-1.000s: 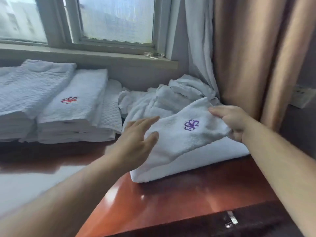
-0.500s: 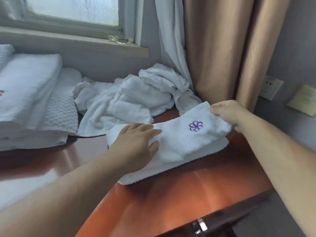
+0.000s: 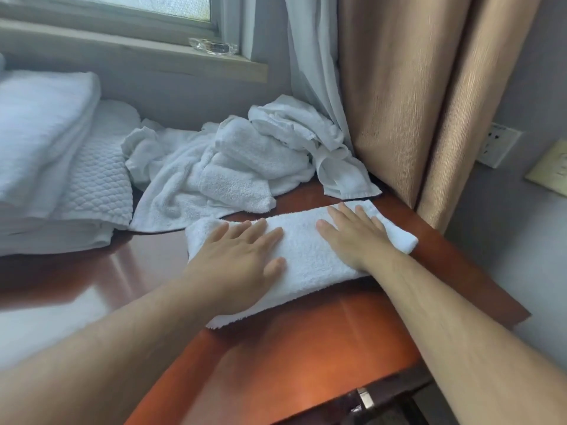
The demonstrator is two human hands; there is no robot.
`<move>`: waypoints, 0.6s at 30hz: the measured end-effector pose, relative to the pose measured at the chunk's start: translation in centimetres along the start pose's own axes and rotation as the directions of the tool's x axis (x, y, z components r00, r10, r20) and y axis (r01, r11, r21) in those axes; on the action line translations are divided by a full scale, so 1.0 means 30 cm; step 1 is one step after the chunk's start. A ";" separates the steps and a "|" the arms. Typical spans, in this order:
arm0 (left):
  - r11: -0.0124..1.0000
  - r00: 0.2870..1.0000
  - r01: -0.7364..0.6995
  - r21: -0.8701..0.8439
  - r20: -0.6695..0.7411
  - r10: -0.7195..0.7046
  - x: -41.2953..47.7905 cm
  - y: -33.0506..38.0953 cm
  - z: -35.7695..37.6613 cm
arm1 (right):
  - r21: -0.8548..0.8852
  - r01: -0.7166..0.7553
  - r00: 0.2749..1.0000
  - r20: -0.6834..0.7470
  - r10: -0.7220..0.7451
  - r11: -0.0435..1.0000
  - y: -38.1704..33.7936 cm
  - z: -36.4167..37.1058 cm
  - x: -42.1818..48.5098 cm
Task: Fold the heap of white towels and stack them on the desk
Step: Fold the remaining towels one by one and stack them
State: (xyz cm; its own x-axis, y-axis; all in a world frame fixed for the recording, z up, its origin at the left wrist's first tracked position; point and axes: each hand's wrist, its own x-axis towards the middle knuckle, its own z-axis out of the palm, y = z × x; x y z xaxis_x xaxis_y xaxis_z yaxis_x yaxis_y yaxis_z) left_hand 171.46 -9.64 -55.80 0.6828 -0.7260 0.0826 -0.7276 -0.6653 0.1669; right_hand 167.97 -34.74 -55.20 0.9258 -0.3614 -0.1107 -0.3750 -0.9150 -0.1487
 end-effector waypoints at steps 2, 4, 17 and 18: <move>1.000 1.000 -0.006 0.005 0.014 0.006 -0.004 -0.007 -0.001 | 0.000 -0.011 1.000 -0.010 0.011 1.000 0.002 0.007 -0.003; 1.000 0.999 -0.013 0.026 0.032 0.012 -0.012 -0.014 -0.003 | -0.021 -0.027 1.000 0.002 0.027 0.999 -0.014 0.007 -0.019; 0.980 0.982 -0.165 0.108 0.113 0.152 -0.352 -0.281 -0.120 | -0.193 0.439 0.896 0.167 -0.411 0.877 -0.379 -0.044 -0.234; 0.981 0.981 -0.166 0.097 0.116 0.155 -0.389 -0.306 -0.138 | -0.125 0.458 0.883 0.176 -0.434 0.880 -0.431 -0.054 -0.237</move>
State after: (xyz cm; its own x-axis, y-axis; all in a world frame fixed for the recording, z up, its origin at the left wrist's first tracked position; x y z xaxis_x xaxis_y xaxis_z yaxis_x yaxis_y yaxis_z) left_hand 170.45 5.65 -54.22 0.5496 -0.8354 -0.0075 -0.8339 -0.5491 0.0551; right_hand 166.32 -20.62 -50.89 0.9723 0.1098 -0.2064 0.0998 -0.9933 -0.0585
